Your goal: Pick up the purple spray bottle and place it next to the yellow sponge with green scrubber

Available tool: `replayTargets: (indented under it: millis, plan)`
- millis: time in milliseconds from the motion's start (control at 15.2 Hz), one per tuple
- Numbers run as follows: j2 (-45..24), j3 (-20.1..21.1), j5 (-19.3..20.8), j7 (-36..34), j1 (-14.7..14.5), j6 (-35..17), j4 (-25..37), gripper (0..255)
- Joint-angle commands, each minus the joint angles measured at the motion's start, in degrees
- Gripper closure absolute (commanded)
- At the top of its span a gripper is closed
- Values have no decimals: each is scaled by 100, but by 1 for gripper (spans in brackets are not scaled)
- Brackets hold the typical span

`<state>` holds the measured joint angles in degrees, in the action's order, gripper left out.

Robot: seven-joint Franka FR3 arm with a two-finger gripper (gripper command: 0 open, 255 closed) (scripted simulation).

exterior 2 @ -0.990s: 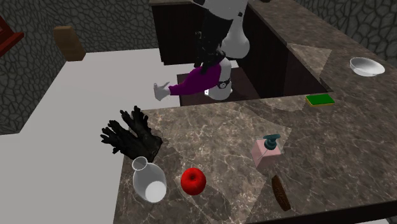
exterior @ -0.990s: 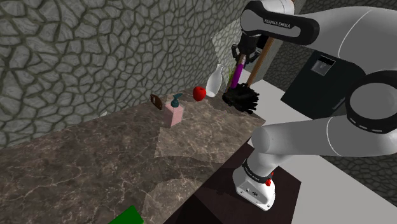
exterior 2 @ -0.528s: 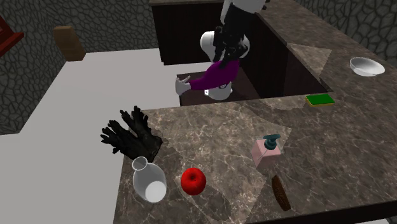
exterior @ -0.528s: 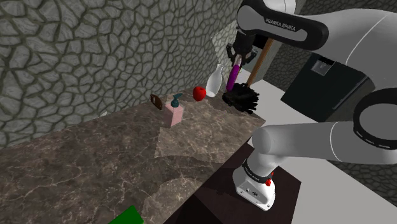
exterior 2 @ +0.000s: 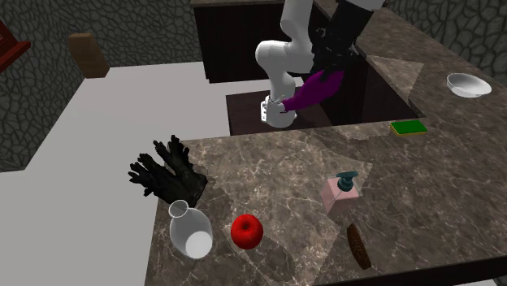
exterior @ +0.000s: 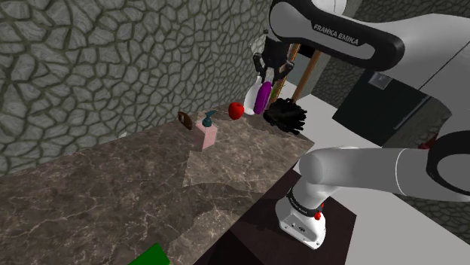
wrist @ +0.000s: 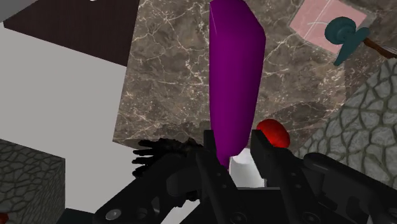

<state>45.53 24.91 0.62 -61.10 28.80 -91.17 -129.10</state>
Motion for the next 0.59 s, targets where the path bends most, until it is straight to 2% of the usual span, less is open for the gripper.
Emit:
replayTargets:
  millis: [0,528]
  plan:
    - [71,225,-159,-248,-88,144,48,255]
    - [-9,1215,-741,-1268,-252,675,653,255]
